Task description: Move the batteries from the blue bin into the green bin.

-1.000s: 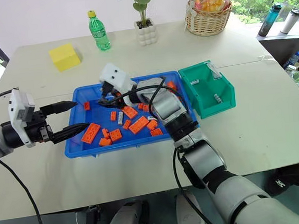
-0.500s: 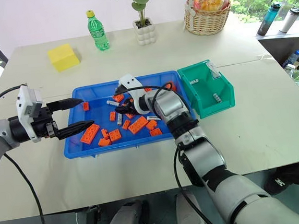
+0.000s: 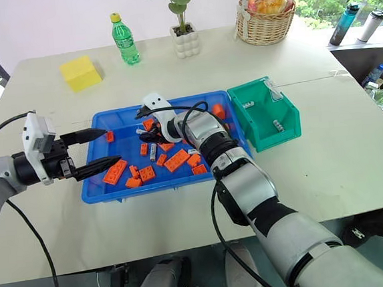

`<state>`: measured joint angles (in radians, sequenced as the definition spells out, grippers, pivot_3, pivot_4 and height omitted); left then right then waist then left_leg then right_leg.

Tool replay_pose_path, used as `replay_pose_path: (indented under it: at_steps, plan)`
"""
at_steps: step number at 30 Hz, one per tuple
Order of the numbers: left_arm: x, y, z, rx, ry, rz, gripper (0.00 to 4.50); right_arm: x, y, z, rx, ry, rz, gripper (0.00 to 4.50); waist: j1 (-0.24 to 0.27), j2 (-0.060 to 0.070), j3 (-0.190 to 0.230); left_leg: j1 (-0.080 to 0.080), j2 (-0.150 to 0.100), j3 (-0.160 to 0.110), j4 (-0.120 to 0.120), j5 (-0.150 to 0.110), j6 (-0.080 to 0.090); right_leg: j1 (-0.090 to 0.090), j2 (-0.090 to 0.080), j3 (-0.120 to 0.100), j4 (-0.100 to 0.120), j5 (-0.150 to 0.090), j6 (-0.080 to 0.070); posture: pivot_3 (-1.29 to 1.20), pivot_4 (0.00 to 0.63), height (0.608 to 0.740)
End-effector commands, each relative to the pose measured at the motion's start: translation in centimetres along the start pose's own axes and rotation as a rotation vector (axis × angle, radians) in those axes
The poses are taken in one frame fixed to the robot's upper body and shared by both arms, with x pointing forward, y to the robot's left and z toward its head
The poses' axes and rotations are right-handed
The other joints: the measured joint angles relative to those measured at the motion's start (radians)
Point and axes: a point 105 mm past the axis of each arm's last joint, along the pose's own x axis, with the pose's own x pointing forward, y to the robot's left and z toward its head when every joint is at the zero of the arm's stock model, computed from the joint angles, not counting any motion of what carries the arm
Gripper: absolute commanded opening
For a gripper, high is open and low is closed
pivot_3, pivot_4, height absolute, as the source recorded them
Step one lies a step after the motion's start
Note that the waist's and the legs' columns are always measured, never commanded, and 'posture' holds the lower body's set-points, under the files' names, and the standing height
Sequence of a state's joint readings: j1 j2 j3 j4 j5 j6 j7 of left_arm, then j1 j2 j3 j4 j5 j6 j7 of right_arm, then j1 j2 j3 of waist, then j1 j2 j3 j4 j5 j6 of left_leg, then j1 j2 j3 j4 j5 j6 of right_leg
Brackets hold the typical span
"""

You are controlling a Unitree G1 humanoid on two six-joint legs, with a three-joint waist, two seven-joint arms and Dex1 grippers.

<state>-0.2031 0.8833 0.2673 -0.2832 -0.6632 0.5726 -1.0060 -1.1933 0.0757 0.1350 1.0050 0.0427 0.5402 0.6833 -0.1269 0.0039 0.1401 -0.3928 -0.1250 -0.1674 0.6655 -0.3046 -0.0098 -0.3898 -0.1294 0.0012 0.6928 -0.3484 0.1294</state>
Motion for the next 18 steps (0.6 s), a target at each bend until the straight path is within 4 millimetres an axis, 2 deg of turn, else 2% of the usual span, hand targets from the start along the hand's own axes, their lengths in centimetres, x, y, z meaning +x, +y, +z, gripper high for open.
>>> replay_pose_path:
  at_steps: [1,6,11,12,13,16,17,18]
  plan:
    - [-0.6,0.0,1.5,0.064,-0.040,0.022,4.50,0.4,0.9,1.1,-0.064,-0.017,0.021,2.54,0.000,0.000,0.000,0.000,0.000,0.000,0.000,0.000,0.000,0.000,0.000,0.000,0.000,0.000,0.000,0.00,0.150,0.737]
    - [-0.5,0.0,1.6,0.065,-0.044,0.022,4.50,1.0,1.5,0.5,-0.149,0.008,0.023,2.54,-0.001,0.000,0.000,0.000,0.000,0.000,0.000,0.000,0.000,-0.001,0.000,0.000,0.003,0.000,0.000,0.00,0.150,0.737]
    - [-0.2,0.1,1.7,0.067,-0.048,0.015,4.50,1.4,1.4,0.8,-0.182,0.009,-0.016,2.54,-0.001,0.000,0.000,0.000,0.000,0.000,0.000,0.000,0.000,-0.003,0.000,0.000,0.006,0.000,0.000,0.00,0.150,0.737]
    - [-0.2,0.1,1.7,0.067,-0.048,0.014,4.50,1.4,1.3,0.9,-0.192,0.010,-0.023,2.01,-0.001,0.000,0.000,0.000,0.000,0.000,0.000,0.000,0.000,-0.003,0.000,0.000,0.007,0.000,0.000,0.00,0.150,0.737]
    - [-0.1,0.1,1.7,0.068,-0.049,0.013,4.50,1.4,1.2,0.9,-0.197,0.010,-0.028,1.73,-0.001,0.000,0.000,0.000,-0.001,0.000,0.000,0.000,0.000,-0.003,0.000,0.000,0.007,0.000,0.000,0.00,0.150,0.737]
    - [-0.1,0.2,1.8,0.071,-0.052,0.013,4.50,1.4,1.1,1.1,-0.203,0.006,-0.032,0.24,0.000,0.000,0.000,0.000,-0.001,-0.001,0.000,0.000,0.000,-0.003,0.000,0.000,0.007,0.000,0.000,0.00,0.150,0.737]
    - [-0.1,0.3,1.8,0.072,-0.053,0.013,4.50,1.4,1.1,1.2,-0.204,0.004,-0.033,0.01,0.000,0.000,0.000,0.000,-0.001,-0.001,0.000,0.000,0.000,-0.003,0.000,0.000,0.007,0.000,0.000,0.00,0.150,0.737]
    - [-0.1,0.3,1.8,0.072,-0.053,0.014,4.50,1.2,1.0,1.4,-0.204,-0.003,-0.033,0.01,0.000,0.000,0.000,0.000,-0.001,-0.001,0.000,0.000,0.000,-0.002,0.000,0.000,0.007,0.000,0.000,0.00,0.150,0.737]
